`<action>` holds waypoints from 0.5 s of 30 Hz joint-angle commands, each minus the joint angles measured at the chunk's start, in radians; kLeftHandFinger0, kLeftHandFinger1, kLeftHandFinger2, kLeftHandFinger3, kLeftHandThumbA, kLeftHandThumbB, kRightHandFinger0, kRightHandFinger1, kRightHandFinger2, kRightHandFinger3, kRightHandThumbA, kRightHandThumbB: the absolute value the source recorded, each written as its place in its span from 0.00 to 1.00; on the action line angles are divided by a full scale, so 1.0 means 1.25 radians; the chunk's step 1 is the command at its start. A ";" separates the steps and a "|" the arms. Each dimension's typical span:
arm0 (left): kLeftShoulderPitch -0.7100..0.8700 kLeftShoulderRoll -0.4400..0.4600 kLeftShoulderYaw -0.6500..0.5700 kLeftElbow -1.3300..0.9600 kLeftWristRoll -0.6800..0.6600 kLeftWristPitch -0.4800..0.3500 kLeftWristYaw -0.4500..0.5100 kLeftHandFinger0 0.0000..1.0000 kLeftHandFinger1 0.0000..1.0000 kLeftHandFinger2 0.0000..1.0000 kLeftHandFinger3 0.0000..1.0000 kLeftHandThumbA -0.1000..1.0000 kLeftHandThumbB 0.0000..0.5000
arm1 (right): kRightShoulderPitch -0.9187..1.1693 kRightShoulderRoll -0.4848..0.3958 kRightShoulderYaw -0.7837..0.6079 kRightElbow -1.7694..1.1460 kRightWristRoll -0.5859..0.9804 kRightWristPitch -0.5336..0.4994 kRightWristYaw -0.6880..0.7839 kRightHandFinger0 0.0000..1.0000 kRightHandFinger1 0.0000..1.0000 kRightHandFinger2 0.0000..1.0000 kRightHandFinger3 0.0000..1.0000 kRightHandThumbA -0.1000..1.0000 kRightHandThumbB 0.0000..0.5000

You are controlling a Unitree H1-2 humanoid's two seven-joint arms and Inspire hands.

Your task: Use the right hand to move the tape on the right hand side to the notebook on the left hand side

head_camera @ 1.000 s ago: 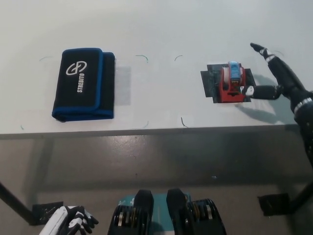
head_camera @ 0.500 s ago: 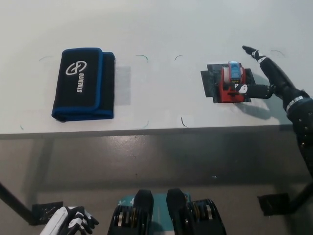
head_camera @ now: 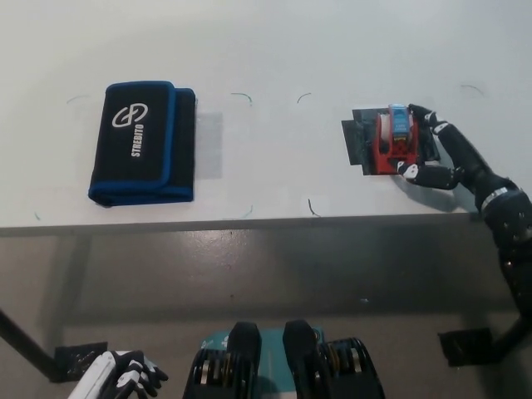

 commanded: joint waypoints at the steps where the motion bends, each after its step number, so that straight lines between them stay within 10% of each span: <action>1: 0.003 -0.004 0.005 -0.018 0.004 -0.020 0.003 0.41 0.40 0.48 0.64 0.86 0.30 | 0.007 0.011 -0.017 0.004 0.036 -0.066 -0.018 1.00 1.00 1.00 1.00 0.71 0.38; 15: 0.009 -0.004 0.008 -0.027 0.000 -0.013 0.001 0.41 0.41 0.48 0.64 0.85 0.28 | 0.006 0.040 -0.011 0.033 0.044 -0.094 -0.036 1.00 1.00 1.00 1.00 0.67 0.29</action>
